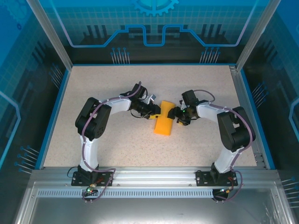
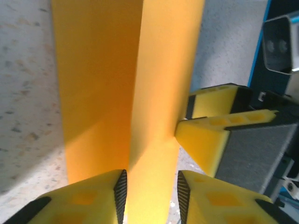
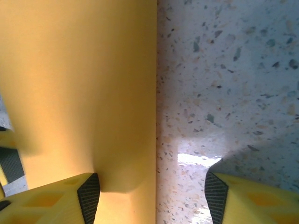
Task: Fold a paper plane with a square sheet of paper (pick it up from the middle)
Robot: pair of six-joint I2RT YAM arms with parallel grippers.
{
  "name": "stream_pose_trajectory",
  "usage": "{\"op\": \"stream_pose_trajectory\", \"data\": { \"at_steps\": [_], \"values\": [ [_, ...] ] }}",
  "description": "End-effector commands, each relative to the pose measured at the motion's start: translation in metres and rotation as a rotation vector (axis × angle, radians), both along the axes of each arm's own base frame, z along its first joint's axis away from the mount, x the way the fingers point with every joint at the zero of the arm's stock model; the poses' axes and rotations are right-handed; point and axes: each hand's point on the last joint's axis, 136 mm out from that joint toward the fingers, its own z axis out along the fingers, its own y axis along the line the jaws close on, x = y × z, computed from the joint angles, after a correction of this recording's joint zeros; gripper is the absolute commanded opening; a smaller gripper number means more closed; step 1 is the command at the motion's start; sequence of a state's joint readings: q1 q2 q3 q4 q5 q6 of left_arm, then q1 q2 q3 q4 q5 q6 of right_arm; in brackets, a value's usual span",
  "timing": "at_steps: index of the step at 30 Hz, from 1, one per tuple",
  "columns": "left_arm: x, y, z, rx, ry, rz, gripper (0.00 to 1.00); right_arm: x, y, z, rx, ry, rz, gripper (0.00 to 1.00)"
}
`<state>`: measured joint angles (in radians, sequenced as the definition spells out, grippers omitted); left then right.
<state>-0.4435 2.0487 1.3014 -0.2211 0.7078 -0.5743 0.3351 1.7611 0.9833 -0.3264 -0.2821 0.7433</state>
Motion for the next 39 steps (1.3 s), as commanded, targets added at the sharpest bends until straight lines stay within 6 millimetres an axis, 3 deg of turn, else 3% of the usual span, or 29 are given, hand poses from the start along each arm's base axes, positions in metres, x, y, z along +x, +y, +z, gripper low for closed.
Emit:
{"op": "stream_pose_trajectory", "data": {
  "at_steps": [1, 3, 9, 16, 39],
  "values": [
    [0.007, 0.018, 0.006, 0.125, -0.052, 0.062, 0.46, -0.006, -0.005, -0.010, -0.099, 0.051, 0.007, 0.66],
    [0.010, 0.030, 0.008, 0.189, -0.081, 0.113, 0.53, -0.007, -0.008, -0.013, -0.138, 0.072, -0.001, 0.66],
    [0.019, 0.062, 0.021, 0.263, -0.128, 0.231, 0.54, -0.011, -0.015, -0.019, -0.213, 0.121, -0.006, 0.67],
    [0.024, 0.083, 0.027, 0.265, -0.149, 0.297, 0.54, -0.010, -0.011, -0.018, -0.244, 0.133, 0.029, 0.68],
    [0.023, 0.079, 0.027, 0.233, -0.134, 0.282, 0.54, -0.010, -0.006, -0.031, -0.332, 0.223, 0.049, 0.69]
  ]
}}
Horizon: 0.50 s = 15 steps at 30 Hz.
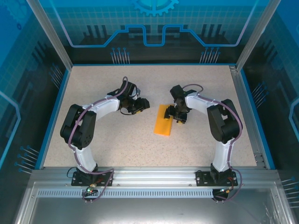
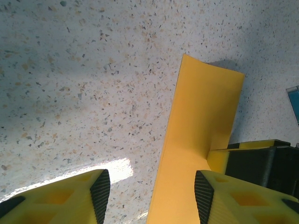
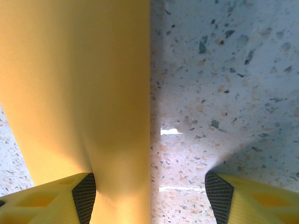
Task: Fold a paper plane with a square sheet of paper (pick it up from the middle)
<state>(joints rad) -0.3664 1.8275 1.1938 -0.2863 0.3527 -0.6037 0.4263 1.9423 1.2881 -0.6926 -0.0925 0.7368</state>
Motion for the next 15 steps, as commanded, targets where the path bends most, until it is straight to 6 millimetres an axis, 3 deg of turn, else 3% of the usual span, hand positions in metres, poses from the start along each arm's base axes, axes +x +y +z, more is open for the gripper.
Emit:
{"op": "stream_pose_trajectory", "data": {
  "at_steps": [1, 15],
  "values": [
    [-0.0031, -0.0016, 0.0045, -0.026, 0.007, -0.002, 0.53, -0.0113, -0.0088, -0.0229, -0.068, 0.071, -0.002, 0.69],
    [-0.0062, -0.0115, 0.0077, -0.073, 0.007, -0.043, 0.46, -0.0138, -0.0125, -0.0277, -0.086, 0.080, -0.013, 0.68]
  ]
}}
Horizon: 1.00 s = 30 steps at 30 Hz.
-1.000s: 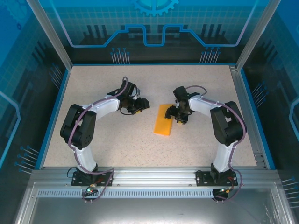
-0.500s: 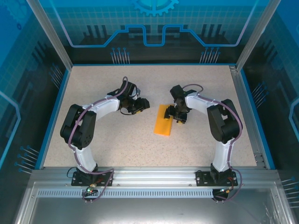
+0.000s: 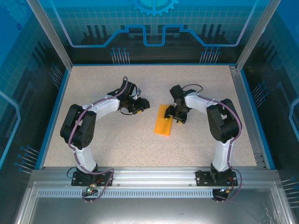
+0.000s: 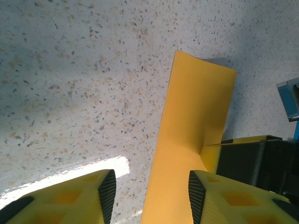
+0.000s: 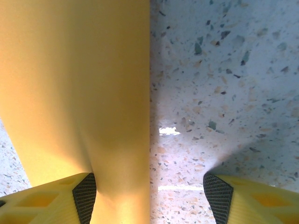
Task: Fold a paper plane with a square sheet of paper (pick it up from the middle)
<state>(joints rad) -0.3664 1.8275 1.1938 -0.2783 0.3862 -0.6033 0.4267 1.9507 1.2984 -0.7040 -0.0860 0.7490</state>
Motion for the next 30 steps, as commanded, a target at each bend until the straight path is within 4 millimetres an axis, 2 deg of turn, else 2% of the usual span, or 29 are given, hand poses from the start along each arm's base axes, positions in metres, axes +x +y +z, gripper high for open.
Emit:
{"op": "stream_pose_trajectory", "data": {
  "at_steps": [1, 3, 7, 11, 21, 30],
  "values": [
    [-0.005, -0.009, 0.005, -0.047, 0.003, -0.032, 0.43, -0.014, -0.012, -0.027, -0.077, 0.072, -0.002, 0.68],
    [-0.007, -0.014, 0.006, -0.054, -0.001, -0.048, 0.40, -0.015, -0.012, -0.028, -0.080, 0.075, 0.000, 0.68],
    [-0.008, -0.026, 0.007, -0.061, 0.002, -0.080, 0.26, -0.016, -0.014, -0.030, -0.087, 0.078, 0.000, 0.68],
    [-0.010, -0.039, -0.001, -0.021, 0.037, -0.112, 0.01, -0.018, -0.016, -0.031, -0.096, 0.083, 0.001, 0.68],
    [-0.013, -0.066, -0.023, 0.069, 0.086, -0.182, 0.00, -0.021, -0.020, -0.034, -0.113, 0.092, 0.004, 0.69],
    [-0.015, -0.079, -0.045, 0.156, 0.106, -0.216, 0.00, -0.023, -0.020, -0.037, -0.115, 0.099, 0.005, 0.69]
  ]
}}
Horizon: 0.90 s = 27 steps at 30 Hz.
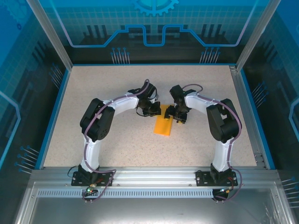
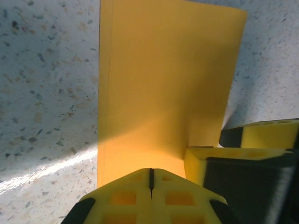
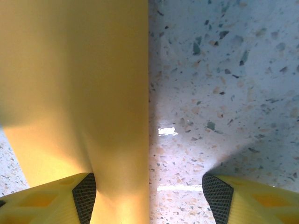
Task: Fold a paper plane with a square sheet of paper (pick it up from the middle)
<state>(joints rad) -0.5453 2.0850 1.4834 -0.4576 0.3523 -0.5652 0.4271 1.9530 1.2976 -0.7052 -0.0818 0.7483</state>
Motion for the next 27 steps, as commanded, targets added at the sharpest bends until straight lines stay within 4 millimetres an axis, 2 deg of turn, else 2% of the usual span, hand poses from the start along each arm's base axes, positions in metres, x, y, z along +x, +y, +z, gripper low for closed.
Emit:
{"op": "stream_pose_trajectory", "data": {
  "at_steps": [1, 6, 21, 24, 27],
  "values": [
    [-0.002, 0.000, -0.012, 0.066, 0.007, -0.029, 0.00, -0.022, -0.019, -0.036, -0.110, 0.098, 0.005, 0.69],
    [-0.004, -0.003, -0.019, 0.113, -0.003, -0.047, 0.00, -0.023, -0.019, -0.037, -0.109, 0.100, 0.007, 0.69],
    [-0.014, 0.004, -0.045, 0.186, 0.026, -0.063, 0.00, -0.022, -0.017, -0.037, -0.100, 0.097, 0.008, 0.69],
    [-0.018, 0.008, -0.052, 0.195, 0.039, -0.057, 0.00, -0.018, -0.013, -0.033, -0.084, 0.085, 0.014, 0.69],
    [-0.022, 0.011, -0.056, 0.208, 0.045, -0.056, 0.00, -0.009, -0.006, -0.021, -0.047, 0.048, 0.030, 0.70]
  ]
}}
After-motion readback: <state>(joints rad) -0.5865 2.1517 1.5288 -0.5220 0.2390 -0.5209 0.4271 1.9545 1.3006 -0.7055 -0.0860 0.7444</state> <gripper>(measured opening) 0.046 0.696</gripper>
